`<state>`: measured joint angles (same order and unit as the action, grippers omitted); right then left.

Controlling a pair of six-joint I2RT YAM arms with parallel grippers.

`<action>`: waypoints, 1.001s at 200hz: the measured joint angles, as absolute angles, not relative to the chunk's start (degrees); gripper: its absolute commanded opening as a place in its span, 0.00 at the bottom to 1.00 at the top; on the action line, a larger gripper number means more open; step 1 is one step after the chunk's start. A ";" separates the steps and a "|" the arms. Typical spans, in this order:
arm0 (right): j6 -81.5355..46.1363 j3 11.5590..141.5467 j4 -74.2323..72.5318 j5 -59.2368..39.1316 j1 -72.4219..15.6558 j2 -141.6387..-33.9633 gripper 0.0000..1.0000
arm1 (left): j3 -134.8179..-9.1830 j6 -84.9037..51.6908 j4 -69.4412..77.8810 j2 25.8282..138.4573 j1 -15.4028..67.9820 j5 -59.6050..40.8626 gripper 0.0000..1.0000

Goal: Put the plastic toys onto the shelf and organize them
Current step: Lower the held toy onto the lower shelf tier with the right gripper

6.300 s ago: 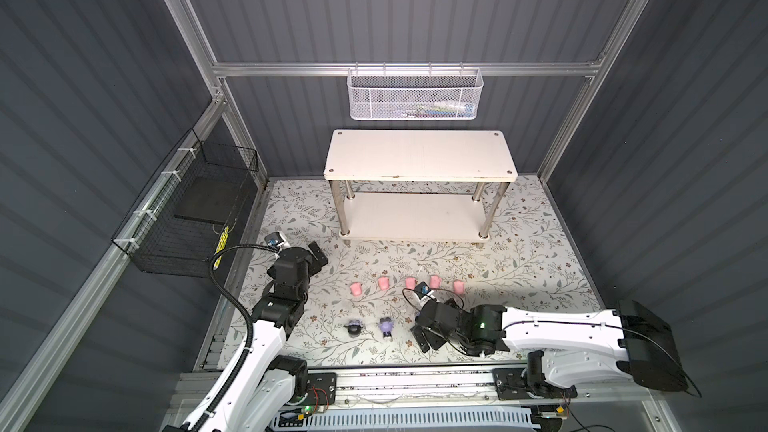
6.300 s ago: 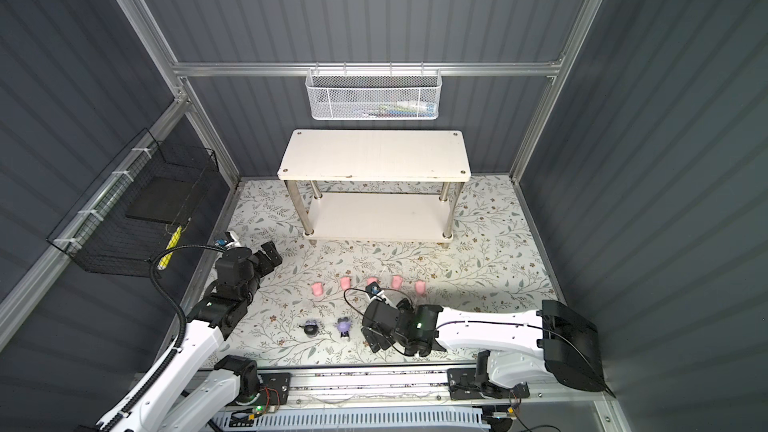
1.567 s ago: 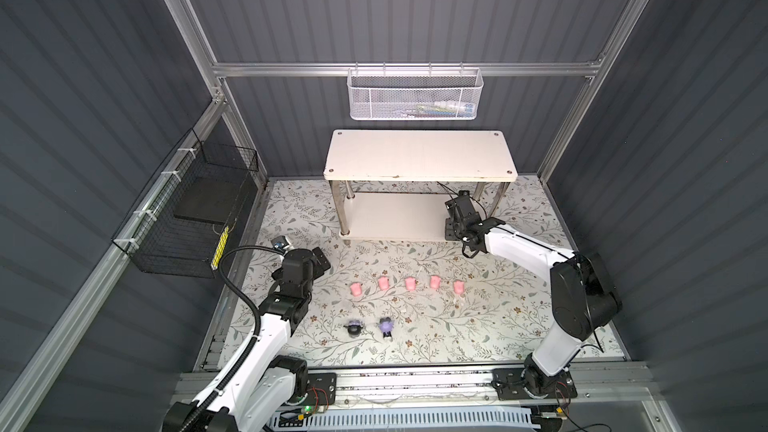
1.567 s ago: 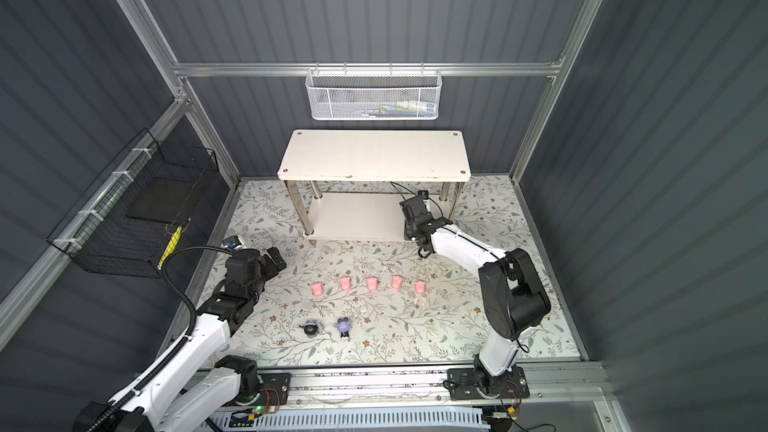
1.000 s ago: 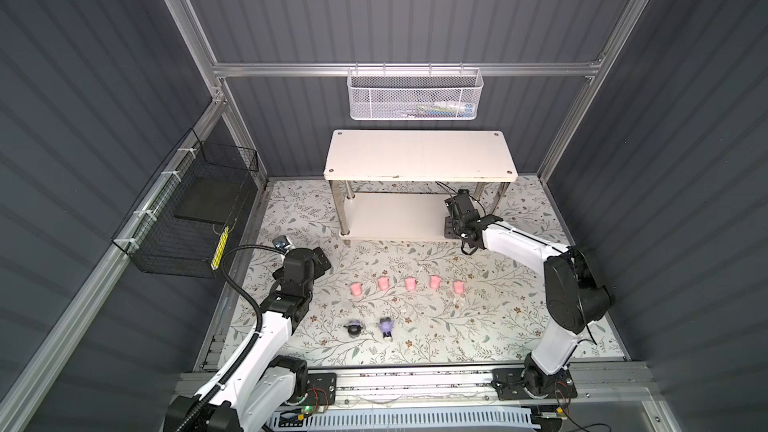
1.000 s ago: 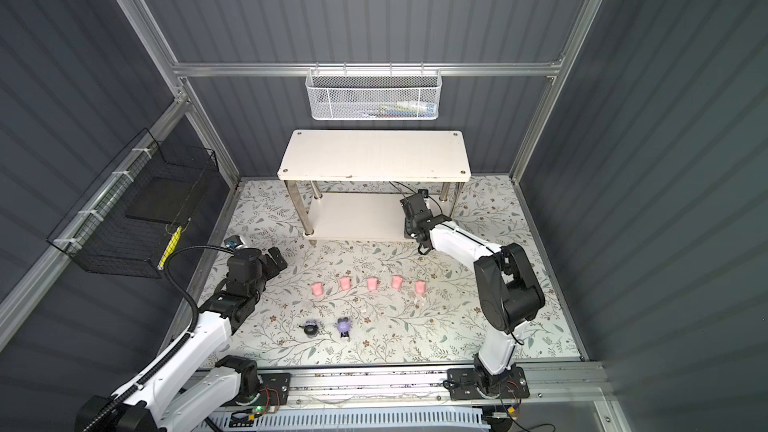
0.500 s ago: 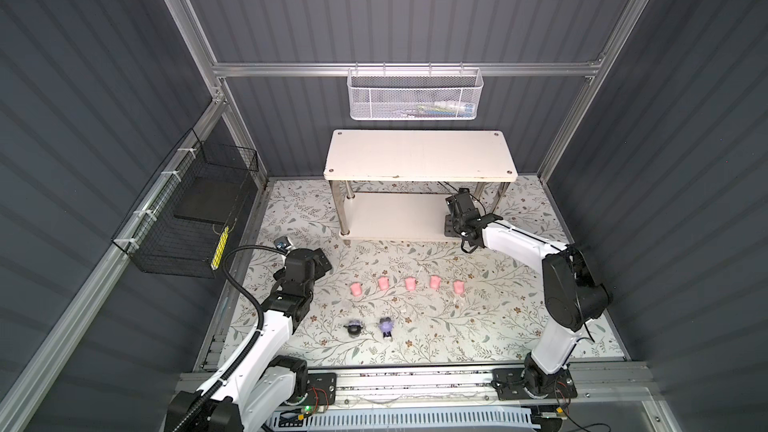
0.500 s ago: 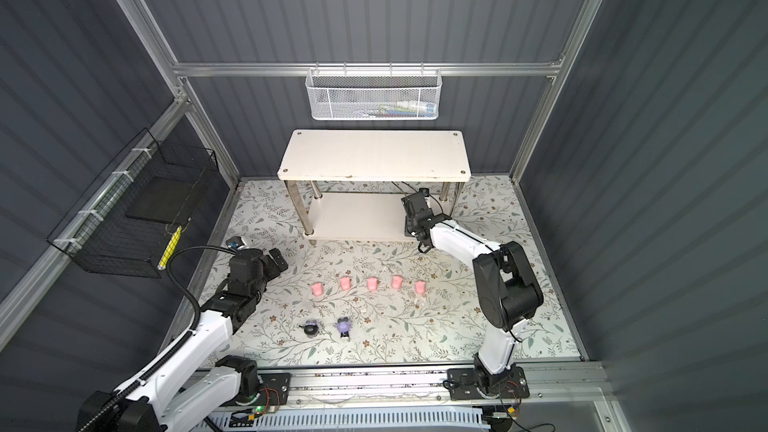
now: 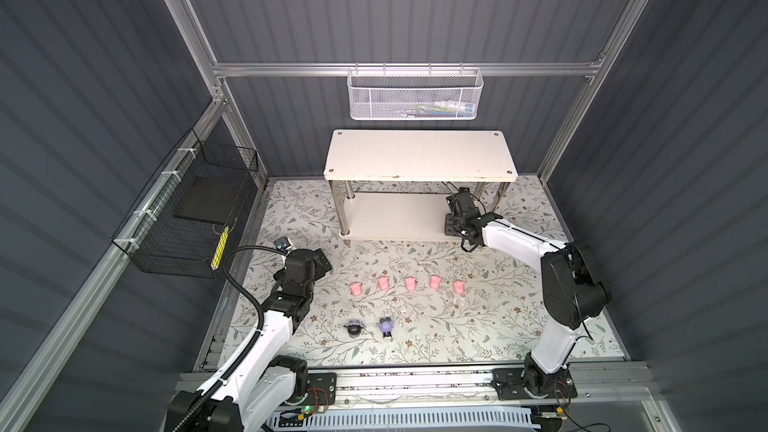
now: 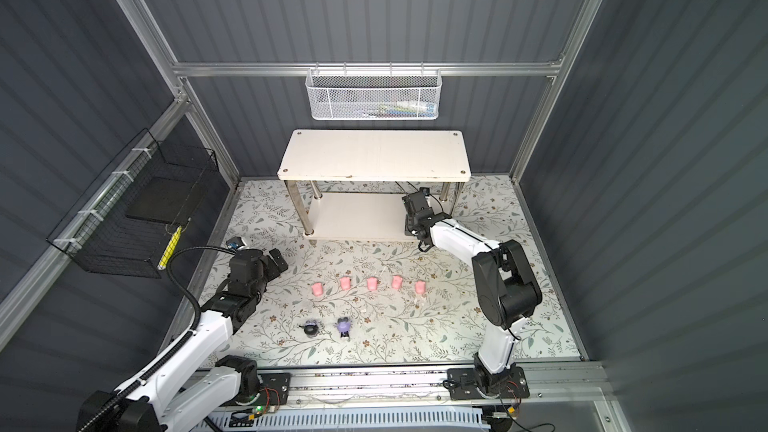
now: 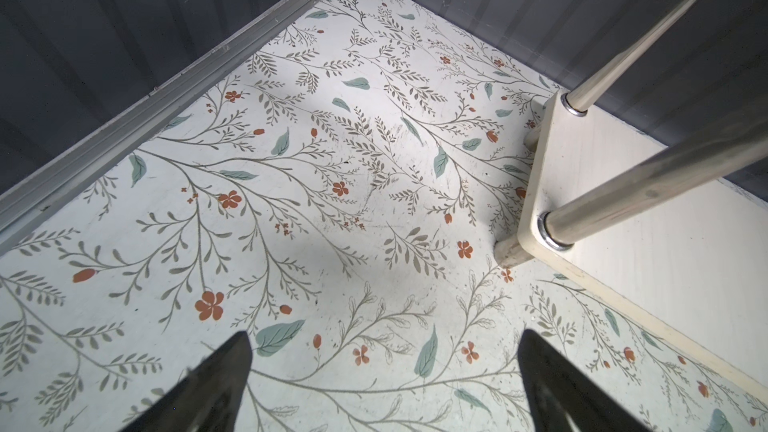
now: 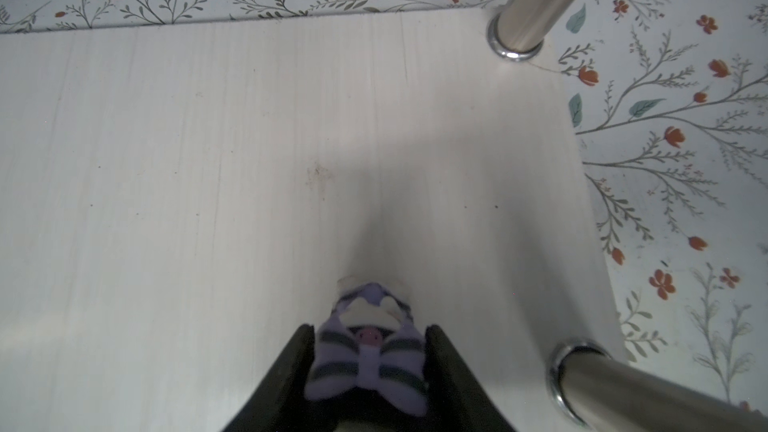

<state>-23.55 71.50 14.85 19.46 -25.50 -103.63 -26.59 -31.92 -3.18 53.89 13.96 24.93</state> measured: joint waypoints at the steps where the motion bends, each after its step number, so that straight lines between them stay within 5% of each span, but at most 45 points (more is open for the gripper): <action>1: -23.55 71.50 14.85 19.46 -25.50 -103.63 0.47 | -26.59 -31.92 -3.18 53.89 13.96 24.93 1.00; 200: -23.33 73.54 15.16 19.49 -25.10 -104.88 0.51 | -26.48 -31.94 -2.46 54.68 13.96 24.93 1.00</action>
